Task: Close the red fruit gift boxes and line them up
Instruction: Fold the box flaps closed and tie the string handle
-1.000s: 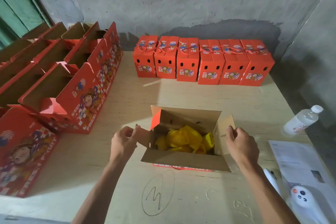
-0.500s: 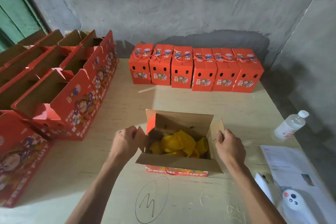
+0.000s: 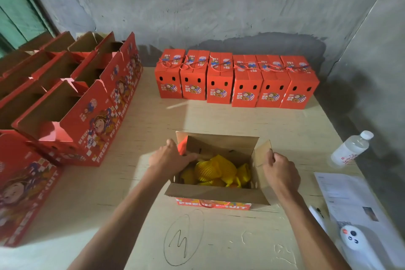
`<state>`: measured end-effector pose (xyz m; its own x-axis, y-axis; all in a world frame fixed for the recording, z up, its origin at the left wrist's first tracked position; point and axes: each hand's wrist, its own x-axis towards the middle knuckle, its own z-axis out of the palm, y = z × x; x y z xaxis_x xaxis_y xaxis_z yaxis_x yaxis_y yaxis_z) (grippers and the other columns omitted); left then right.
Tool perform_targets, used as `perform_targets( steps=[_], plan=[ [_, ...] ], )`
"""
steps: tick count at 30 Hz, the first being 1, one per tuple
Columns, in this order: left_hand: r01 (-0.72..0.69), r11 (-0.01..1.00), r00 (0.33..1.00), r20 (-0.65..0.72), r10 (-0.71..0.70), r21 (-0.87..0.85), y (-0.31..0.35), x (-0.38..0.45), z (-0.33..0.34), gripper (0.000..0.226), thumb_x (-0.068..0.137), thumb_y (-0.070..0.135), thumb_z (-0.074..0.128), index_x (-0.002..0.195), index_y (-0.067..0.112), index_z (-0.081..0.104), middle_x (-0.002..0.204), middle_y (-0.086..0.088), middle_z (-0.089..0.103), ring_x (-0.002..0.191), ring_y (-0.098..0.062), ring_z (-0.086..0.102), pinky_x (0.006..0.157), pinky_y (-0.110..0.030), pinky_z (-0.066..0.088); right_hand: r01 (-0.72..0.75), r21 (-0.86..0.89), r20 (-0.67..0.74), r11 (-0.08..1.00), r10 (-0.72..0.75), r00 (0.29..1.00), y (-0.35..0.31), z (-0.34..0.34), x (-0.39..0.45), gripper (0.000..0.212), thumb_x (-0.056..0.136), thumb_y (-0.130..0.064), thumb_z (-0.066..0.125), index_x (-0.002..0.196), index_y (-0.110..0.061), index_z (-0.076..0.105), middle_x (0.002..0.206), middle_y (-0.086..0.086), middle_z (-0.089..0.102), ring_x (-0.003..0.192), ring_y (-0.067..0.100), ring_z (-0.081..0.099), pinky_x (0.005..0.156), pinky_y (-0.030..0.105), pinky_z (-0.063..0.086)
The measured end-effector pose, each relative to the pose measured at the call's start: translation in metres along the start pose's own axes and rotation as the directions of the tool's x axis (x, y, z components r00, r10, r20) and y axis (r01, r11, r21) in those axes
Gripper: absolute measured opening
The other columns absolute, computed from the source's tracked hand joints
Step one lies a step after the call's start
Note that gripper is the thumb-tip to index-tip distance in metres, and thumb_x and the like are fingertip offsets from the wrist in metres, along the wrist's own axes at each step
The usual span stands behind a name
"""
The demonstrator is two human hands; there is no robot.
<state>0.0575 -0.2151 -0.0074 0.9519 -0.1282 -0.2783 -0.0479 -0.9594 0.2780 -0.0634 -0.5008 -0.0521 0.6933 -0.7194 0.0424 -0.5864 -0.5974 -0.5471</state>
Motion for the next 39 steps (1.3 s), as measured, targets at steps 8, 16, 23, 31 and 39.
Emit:
perform_targets(
  steps=[8, 16, 23, 31, 39],
  plan=[
    [0.056, 0.979, 0.985, -0.15, -0.087, -0.198, -0.033, 0.022, 0.017, 0.044, 0.095, 0.045, 0.045, 0.087, 0.011, 0.071, 0.085, -0.016, 0.071, 0.078, -0.036, 0.067, 0.067, -0.039, 0.057, -0.101, 0.067, 0.018, 0.993, 0.1, 0.995, 0.035, 0.012, 0.013, 0.045, 0.108, -0.042, 0.036, 0.077, -0.012, 0.05, 0.073, 0.009, 0.062, 0.071, 0.034, 0.058, 0.061, 0.036, 0.041],
    [0.275, 0.493, 0.956, 0.181, -0.23, -0.826, -0.09, 0.024, 0.076, 0.06, 0.102, 0.056, 0.051, 0.091, 0.001, 0.073, 0.085, -0.018, 0.07, 0.07, -0.024, 0.068, 0.056, -0.03, 0.055, -0.317, 0.415, 0.225, 0.853, 0.242, 0.944, 0.048, 0.047, 0.008, 0.058, 0.108, -0.038, 0.047, 0.074, 0.006, 0.063, 0.075, 0.019, 0.064, 0.073, 0.028, 0.057, 0.065, 0.039, 0.039],
    [0.163, 0.867, 0.959, -0.132, -0.251, -0.472, -0.079, 0.021, 0.047, 0.047, 0.103, 0.053, 0.048, 0.108, 0.009, 0.064, 0.105, -0.016, 0.067, 0.094, -0.034, 0.065, 0.084, -0.045, 0.057, -0.016, 0.135, 0.07, 0.991, 0.007, 0.997, 0.04, 0.013, 0.019, 0.038, 0.101, -0.048, 0.055, 0.118, -0.014, 0.059, 0.113, 0.01, 0.07, 0.098, 0.031, 0.065, 0.08, 0.04, 0.052],
    [-0.522, 0.817, 0.825, -0.387, 0.412, -0.243, 0.004, -0.06, 0.02, 0.017, 0.096, 0.041, 0.065, 0.091, 0.024, 0.064, 0.083, 0.01, 0.067, 0.076, -0.019, 0.064, 0.064, -0.033, 0.05, 0.796, 0.029, -0.255, 0.605, -0.765, 0.591, -0.051, -0.003, 0.025, 0.038, 0.091, -0.035, 0.079, 0.117, -0.008, 0.072, 0.127, 0.005, 0.068, 0.121, 0.023, 0.061, 0.104, 0.037, 0.049],
    [-0.765, 0.642, 0.638, -0.073, 0.766, 0.051, 0.009, -0.088, 0.051, 0.04, 0.095, 0.064, 0.053, 0.112, 0.032, 0.07, 0.108, 0.009, 0.07, 0.095, -0.017, 0.061, 0.072, -0.037, 0.049, 0.81, 0.051, -0.085, 0.584, -0.806, 0.586, -0.085, 0.028, 0.014, 0.012, 0.094, -0.021, 0.075, 0.098, -0.01, 0.079, 0.096, 0.002, 0.078, 0.087, 0.023, 0.072, 0.078, 0.035, 0.057]
  ],
)
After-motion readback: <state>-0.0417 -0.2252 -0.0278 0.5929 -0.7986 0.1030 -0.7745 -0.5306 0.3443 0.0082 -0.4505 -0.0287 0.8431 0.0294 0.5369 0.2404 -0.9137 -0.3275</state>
